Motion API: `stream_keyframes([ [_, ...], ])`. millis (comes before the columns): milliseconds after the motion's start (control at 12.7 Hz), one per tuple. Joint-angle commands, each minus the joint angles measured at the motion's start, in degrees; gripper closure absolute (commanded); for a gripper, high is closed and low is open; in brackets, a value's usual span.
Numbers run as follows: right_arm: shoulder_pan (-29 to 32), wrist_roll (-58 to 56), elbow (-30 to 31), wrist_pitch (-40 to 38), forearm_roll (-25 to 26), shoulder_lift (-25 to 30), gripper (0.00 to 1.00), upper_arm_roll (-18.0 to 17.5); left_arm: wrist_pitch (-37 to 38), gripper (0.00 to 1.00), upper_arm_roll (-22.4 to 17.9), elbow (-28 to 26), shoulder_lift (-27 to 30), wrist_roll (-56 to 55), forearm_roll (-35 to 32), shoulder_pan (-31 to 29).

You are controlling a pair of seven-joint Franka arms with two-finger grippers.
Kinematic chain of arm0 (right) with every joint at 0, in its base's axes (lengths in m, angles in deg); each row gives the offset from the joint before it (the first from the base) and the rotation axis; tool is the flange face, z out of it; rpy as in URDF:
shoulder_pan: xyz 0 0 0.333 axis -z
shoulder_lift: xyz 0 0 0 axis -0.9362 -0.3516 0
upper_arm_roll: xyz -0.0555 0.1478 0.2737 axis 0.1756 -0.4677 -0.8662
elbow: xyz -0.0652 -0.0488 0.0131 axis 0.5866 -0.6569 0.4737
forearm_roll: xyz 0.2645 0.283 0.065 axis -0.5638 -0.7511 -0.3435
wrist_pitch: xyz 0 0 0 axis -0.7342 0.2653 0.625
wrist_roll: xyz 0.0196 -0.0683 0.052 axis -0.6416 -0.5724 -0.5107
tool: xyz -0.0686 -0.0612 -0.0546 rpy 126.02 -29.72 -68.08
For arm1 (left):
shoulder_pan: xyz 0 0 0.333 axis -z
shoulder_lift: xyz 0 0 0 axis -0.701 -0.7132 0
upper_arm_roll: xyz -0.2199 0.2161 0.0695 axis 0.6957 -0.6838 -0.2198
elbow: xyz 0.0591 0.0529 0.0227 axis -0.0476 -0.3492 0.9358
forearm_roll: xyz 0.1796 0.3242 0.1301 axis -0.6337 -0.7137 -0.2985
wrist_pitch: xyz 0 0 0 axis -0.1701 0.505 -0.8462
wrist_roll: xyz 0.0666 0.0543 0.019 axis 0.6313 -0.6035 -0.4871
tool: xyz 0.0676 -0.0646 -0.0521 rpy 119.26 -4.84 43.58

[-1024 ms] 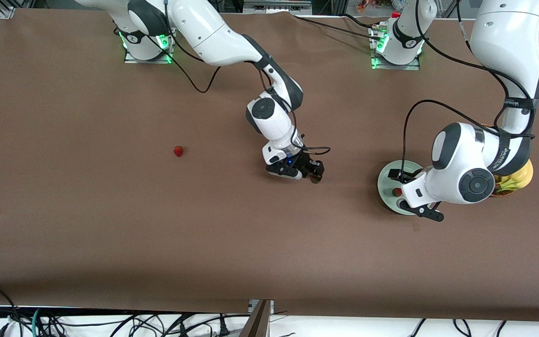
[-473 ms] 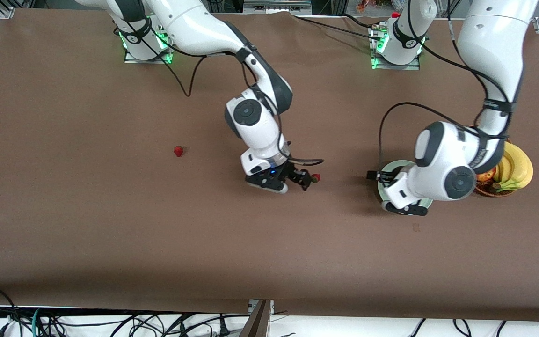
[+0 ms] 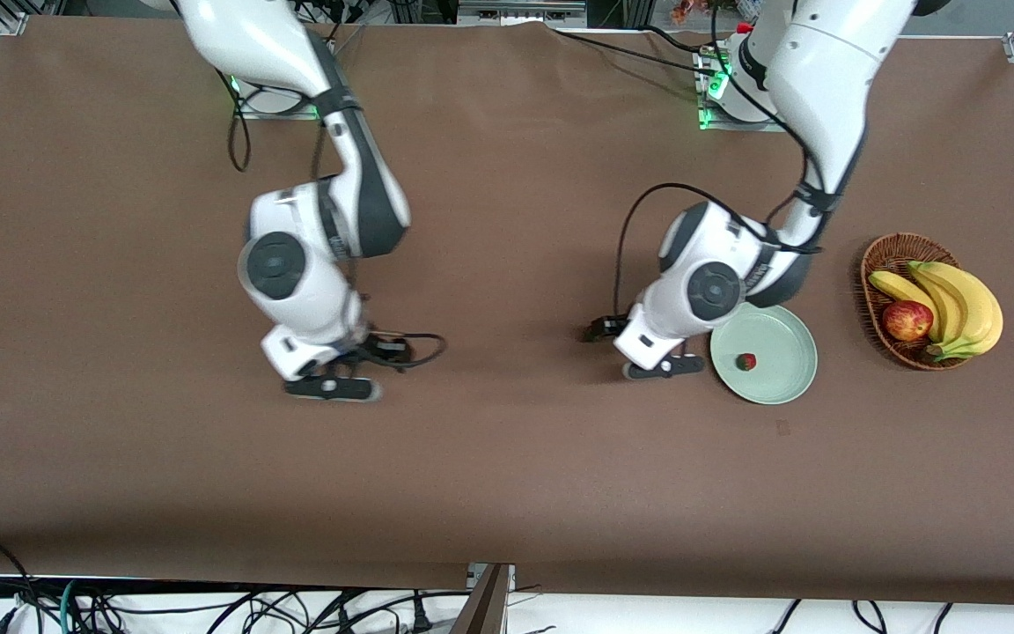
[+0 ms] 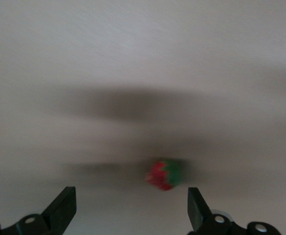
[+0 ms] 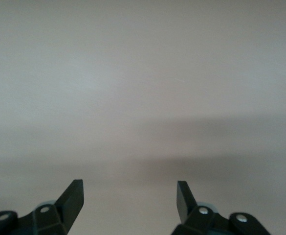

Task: Collect all strawberries into plate
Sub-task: 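Grasp the third strawberry with the right gripper while the left gripper holds, then lower the second strawberry onto the plate and open the left gripper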

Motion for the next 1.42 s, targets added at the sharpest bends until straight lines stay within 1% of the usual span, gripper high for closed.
stream_keyframes([
  [0, -1.8, -6.1, 20.3, 3.3, -0.1, 12.0, 0.15, 2.0, -5.4, 0.0, -0.8, 0.0, -2.7, -7.1, -4.7, 2.3],
  [79, -1.8, -6.0, 25.6, 5.9, -0.1, 14.1, 0.15, 2.0, -5.7, 0.0, -0.8, 0.2, -3.4, -7.5, -6.2, 2.4],
  [158, -1.9, -5.8, 30.5, 9.6, -0.2, 15.3, 0.15, 1.9, -5.7, 0.06, -0.8, 0.2, -3.6, -7.6, -7.2, 2.5],
  [236, -1.9, -5.5, 34.5, 13.3, -0.2, 15.8, 0.15, 1.6, -5.8, 0.19, -0.8, 0.2, -4.1, -7.6, -7.3, 2.5],
  [315, -2.4, -5.3, 37.4, 17.5, -0.2, 15.8, 0.15, 1.2, -6.0, 0.34, -0.7, 0.2, -4.2, -7.6, -7.3, 2.5],
  [394, -2.5, -5.1, 39.3, 20.9, -0.3, 15.2, 0.15, -0.1, -6.0, 0.45, -0.7, 0.2, -4.4, -7.6, -7.3, 2.6],
  [473, -2.5, -3.6, 39.7, 21.9, -0.3, 14.9, 0.15, -0.6, -6.0, 0.52, -0.7, 0.3, -4.7, -7.6, -7.3, 2.7],
  [630, -2.8, 0.8, 39.6, 22.6, -0.3, 14.4, 0.15, -3.6, -6.0, 0.54, -0.7, 0.3, -4.9, -7.6, -7.3, 3.0],
  [788, -2.8, 1.9, 39.7, 23.7, -0.4, 13.6, 0.15, -4.4, -5.9, 0.65, -0.7, 0.3, -4.9, -7.6, -7.3, 3.0],
  [866, -2.9, 1.8, 39.7, 23.7, -0.4, 13.5, 0.15, -4.5, -5.9, 0.81, -0.7, 0.3, -4.8, -7.6, -7.3, 2.9],
  [945, -2.9, 1.5, 39.7, 23.7, -0.3, 13.4, 0.15, -4.5, -5.5, 0.92, -0.7, 0.5, -4.5, -7.3, -7.3, 2.7],
  [1024, -2.9, 1.2, 39.7, 23.7, -0.3, 13.2, 0.15, -4.5, -4.3, 0.91, -0.7, 0.4, -3.8, -6.8, -7.4, 2.0],
  [1182, -2.8, 0.3, 39.8, 23.7, -0.3, 12.9, 0.15, -4.4, 0.9, 0.91, -1.1, 1.1, -1.6, -6.6, -7.4, 1.3],
  [1260, -2.8, 0.1, 39.8, 23.8, -0.3, 12.7, 0.15, -4.4, 3.0, 0.91, -1.5, 1.5, -0.4, -5.2, -7.4, 0.7],
  [1339, -2.8, 0.1, 39.8, 23.9, -0.3, 12.4, 0.15, -4.4, 5.4, 0.89, -1.6, 1.7, 0.5, -1.3, -7.4, -0.4],
])
